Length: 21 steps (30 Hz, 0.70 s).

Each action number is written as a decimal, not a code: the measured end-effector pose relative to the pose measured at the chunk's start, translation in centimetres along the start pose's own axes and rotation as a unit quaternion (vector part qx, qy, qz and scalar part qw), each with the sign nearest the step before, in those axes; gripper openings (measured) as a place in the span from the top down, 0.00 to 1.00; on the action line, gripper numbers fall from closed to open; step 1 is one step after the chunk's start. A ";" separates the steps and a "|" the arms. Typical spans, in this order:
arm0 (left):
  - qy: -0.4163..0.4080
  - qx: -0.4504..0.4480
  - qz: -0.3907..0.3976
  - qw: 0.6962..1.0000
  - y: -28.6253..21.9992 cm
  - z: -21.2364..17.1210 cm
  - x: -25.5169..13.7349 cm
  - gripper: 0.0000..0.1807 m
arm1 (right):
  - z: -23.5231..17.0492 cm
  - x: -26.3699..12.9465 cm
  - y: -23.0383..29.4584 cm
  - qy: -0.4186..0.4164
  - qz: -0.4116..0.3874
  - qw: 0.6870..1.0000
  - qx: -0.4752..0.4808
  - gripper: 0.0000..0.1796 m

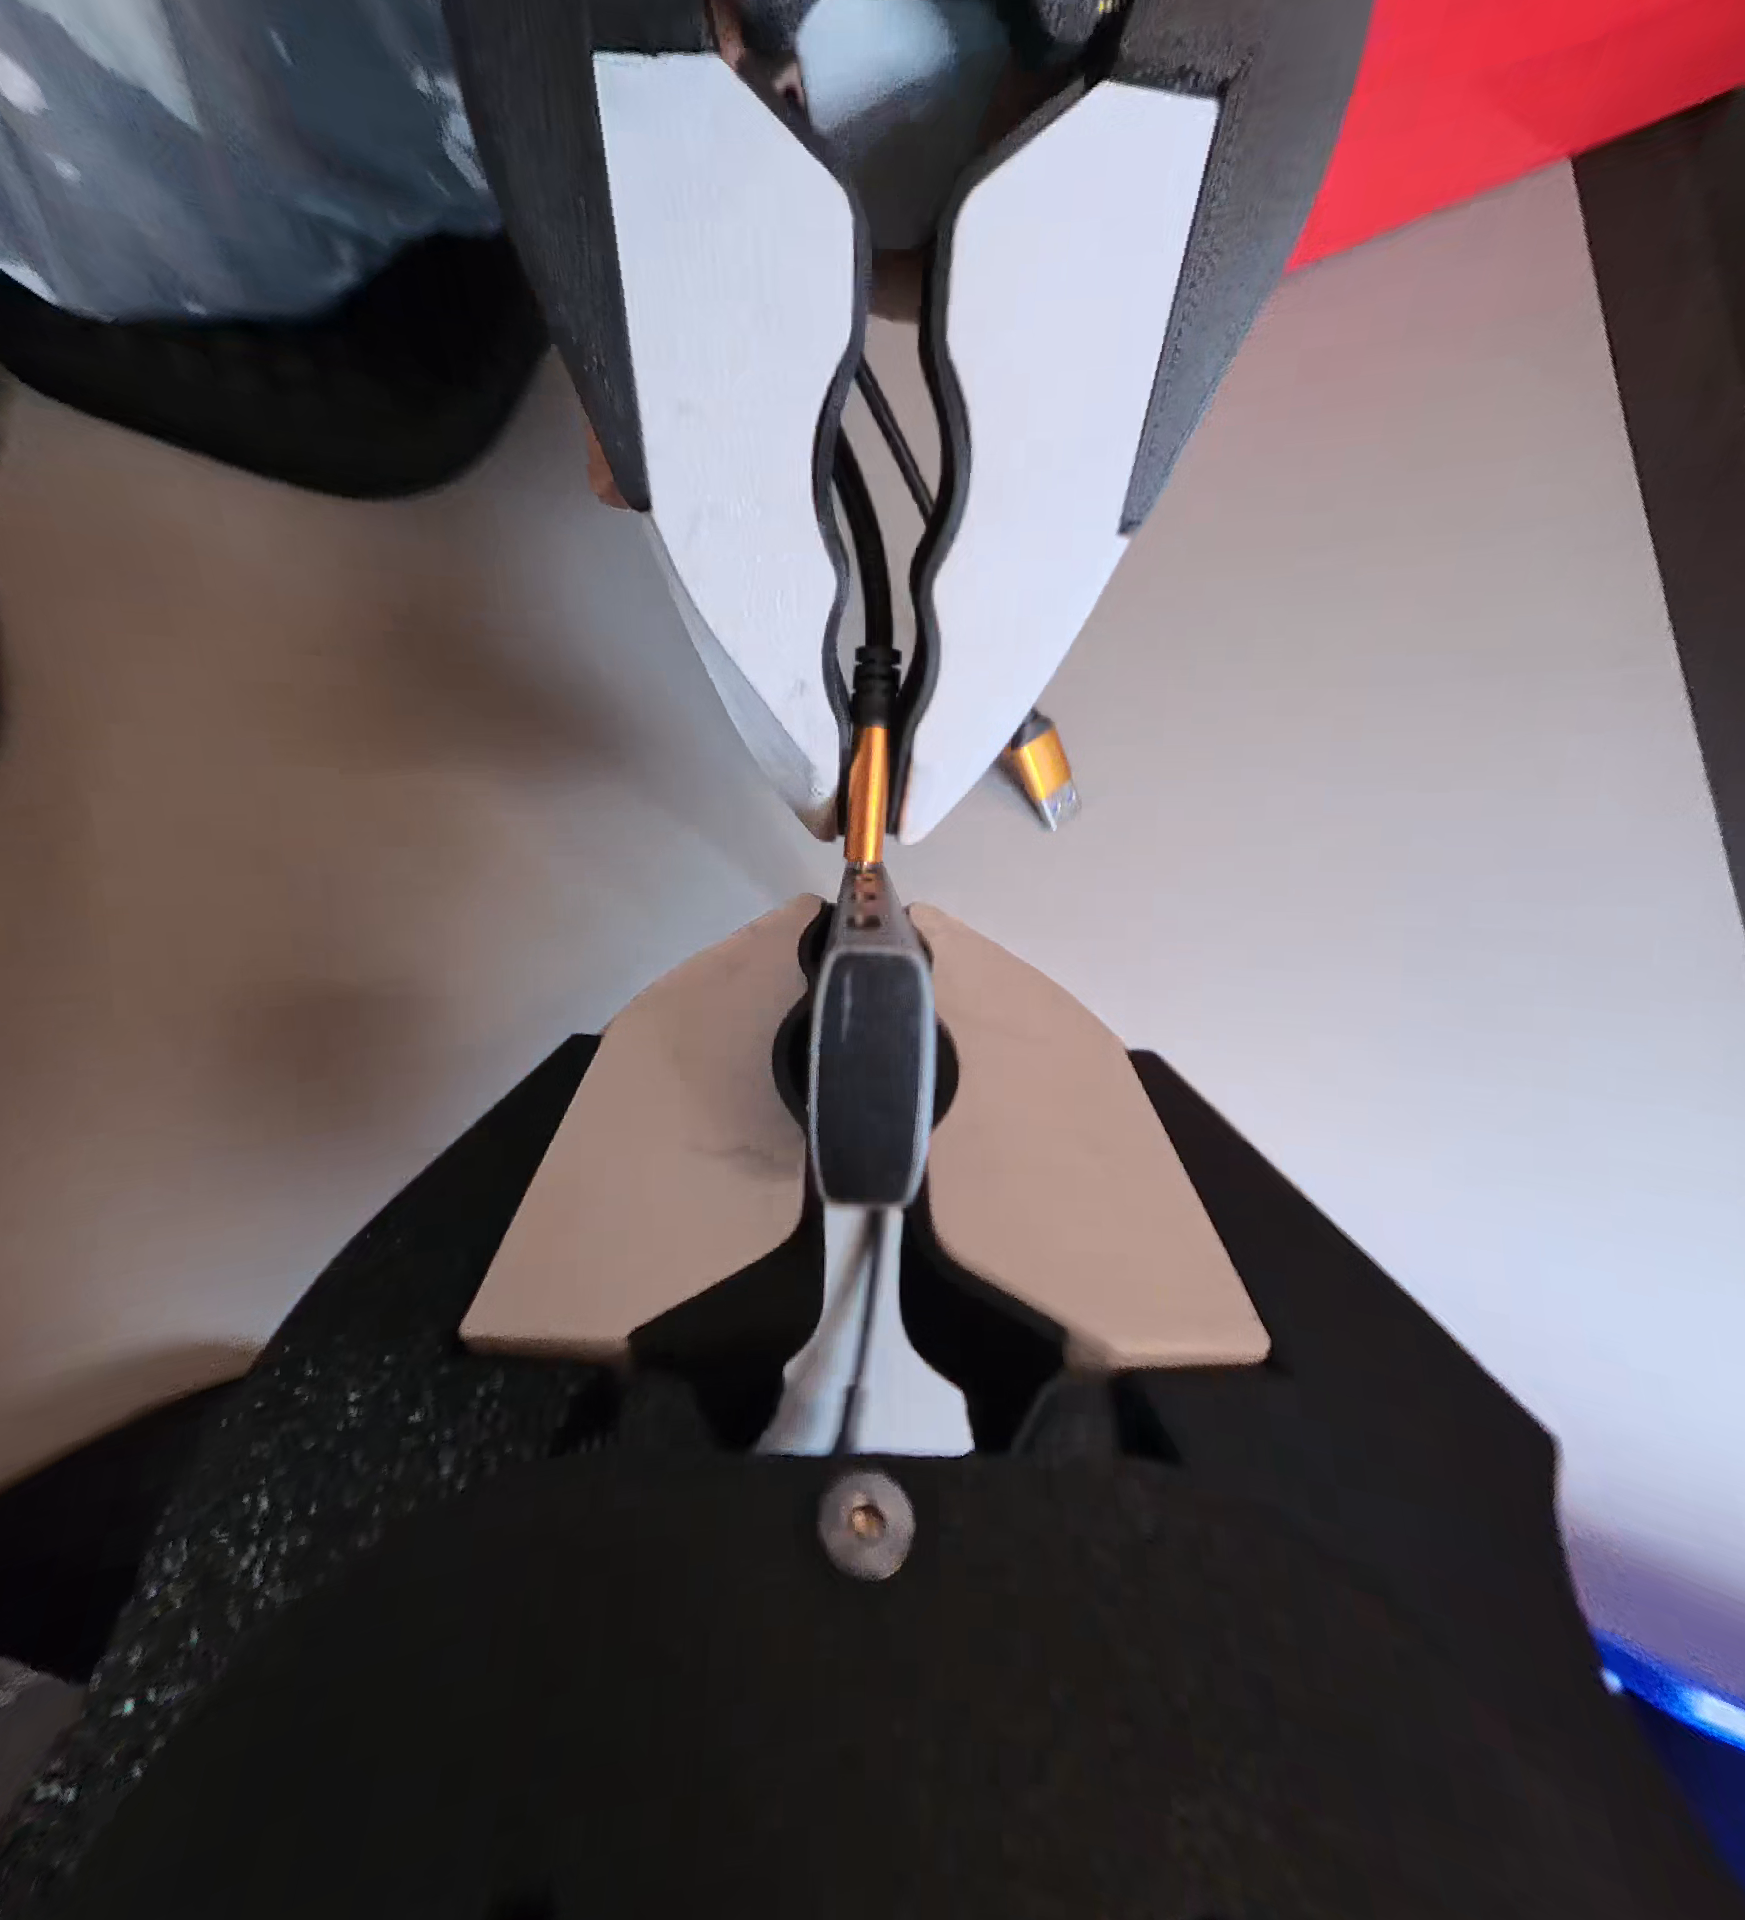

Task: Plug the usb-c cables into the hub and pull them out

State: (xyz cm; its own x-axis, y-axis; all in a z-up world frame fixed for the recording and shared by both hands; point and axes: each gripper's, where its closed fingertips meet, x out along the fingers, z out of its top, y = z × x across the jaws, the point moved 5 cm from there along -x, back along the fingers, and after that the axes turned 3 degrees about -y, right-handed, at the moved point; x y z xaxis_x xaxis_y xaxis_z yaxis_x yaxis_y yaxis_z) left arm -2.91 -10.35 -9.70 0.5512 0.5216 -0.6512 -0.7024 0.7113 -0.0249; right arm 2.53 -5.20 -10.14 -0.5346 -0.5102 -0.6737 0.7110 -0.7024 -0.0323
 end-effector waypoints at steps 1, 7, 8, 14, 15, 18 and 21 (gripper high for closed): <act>-0.006 -0.001 -0.003 1.000 0.0 0.2 -0.2 0.96 | 0.1 -0.2 -0.1 -0.014 0.002 1.000 -0.002 0.95; -0.205 -0.059 -0.020 0.977 1.4 2.9 -4.3 0.96 | 4.1 -4.6 -1.8 -0.277 -0.023 0.960 0.039 0.94; -0.237 -0.070 -0.024 0.969 1.6 3.4 -5.0 0.96 | 4.7 -5.4 -2.0 -0.314 -0.031 0.948 0.043 0.94; -0.297 -0.092 -0.046 0.949 1.3 4.4 -6.8 0.96 | 6.3 -6.6 -1.6 -0.362 -0.045 0.930 0.039 0.95; -0.294 -0.095 -0.046 0.950 1.2 4.4 -7.0 0.96 | 6.4 -6.6 -1.5 -0.359 -0.046 0.931 0.041 0.95; -0.277 -0.089 -0.037 0.956 1.0 4.3 -7.1 0.96 | 6.4 -6.4 -1.4 -0.348 -0.045 0.936 0.039 0.95; -0.279 -0.092 -0.047 0.955 0.8 4.5 -7.0 0.96 | 6.4 -6.6 -1.2 -0.356 -0.032 0.933 0.041 0.95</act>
State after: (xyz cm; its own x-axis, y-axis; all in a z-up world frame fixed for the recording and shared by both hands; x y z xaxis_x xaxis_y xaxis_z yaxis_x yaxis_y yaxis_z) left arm -5.32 -11.32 -1.73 0.7332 0.6665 -0.1349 -0.6774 0.6990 -0.2292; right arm 2.26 -4.13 -0.92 -0.7633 -0.6459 -0.0097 0.6457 -0.7633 0.0202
